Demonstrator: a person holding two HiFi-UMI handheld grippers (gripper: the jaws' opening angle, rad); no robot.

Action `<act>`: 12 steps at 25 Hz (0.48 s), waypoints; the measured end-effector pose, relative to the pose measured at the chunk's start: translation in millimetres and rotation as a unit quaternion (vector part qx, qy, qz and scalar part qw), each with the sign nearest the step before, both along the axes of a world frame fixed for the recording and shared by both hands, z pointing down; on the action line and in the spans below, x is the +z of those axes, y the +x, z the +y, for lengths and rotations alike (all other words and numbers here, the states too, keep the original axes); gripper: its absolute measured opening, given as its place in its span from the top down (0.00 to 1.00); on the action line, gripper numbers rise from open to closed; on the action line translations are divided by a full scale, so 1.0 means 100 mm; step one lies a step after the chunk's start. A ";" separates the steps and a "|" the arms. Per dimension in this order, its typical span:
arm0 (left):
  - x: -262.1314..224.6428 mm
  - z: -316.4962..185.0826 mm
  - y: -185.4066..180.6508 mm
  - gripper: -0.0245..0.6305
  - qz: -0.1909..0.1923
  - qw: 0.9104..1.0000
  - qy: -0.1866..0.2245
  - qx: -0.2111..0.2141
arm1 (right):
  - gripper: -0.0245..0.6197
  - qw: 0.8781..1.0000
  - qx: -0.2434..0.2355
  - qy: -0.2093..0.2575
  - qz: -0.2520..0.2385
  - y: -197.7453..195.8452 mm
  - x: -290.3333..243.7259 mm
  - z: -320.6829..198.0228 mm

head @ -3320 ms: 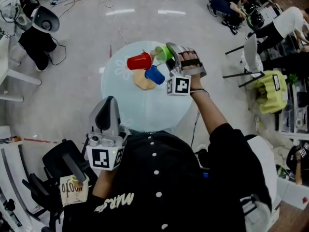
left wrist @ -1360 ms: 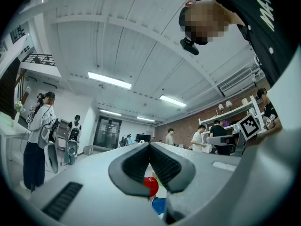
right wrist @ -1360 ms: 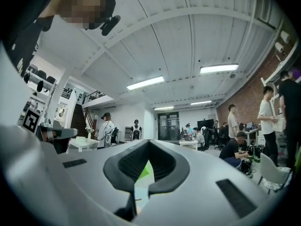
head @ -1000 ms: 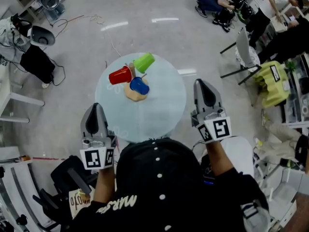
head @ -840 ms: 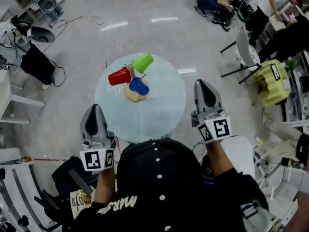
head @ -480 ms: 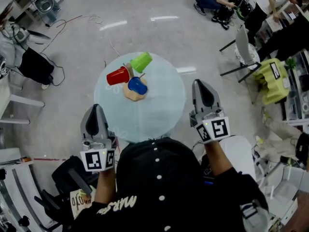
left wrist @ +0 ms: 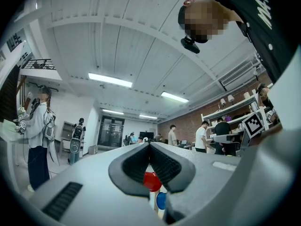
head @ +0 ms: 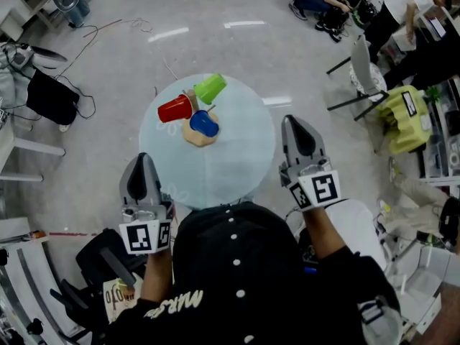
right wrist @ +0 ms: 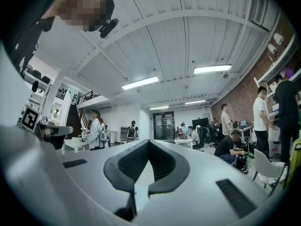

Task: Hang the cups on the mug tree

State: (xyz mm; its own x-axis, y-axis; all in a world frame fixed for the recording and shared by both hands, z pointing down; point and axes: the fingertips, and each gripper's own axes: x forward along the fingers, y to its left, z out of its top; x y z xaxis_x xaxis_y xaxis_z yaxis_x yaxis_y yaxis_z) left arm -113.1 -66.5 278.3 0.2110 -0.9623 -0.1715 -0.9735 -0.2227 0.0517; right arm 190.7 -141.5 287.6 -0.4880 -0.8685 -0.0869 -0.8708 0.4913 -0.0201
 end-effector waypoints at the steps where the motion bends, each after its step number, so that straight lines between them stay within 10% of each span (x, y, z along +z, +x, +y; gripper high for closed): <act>1: 0.00 0.00 0.00 0.97 0.000 1.000 0.000 0.000 | 0.96 1.000 -0.001 0.000 0.000 -0.01 0.00 0.00; 12: -0.01 0.06 0.02 0.97 -0.002 1.000 0.002 0.001 | 0.96 1.000 0.001 0.000 0.009 0.00 0.01 0.04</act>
State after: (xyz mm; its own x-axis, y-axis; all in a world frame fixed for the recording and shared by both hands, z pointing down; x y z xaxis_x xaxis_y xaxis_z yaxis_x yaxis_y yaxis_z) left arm -111.1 -60.6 277.4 0.2135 -0.9613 -0.1739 -0.9734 -0.2245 0.0461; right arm 190.2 -137.0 289.1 -0.4883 -0.8691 -0.0789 -0.8716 0.4901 -0.0042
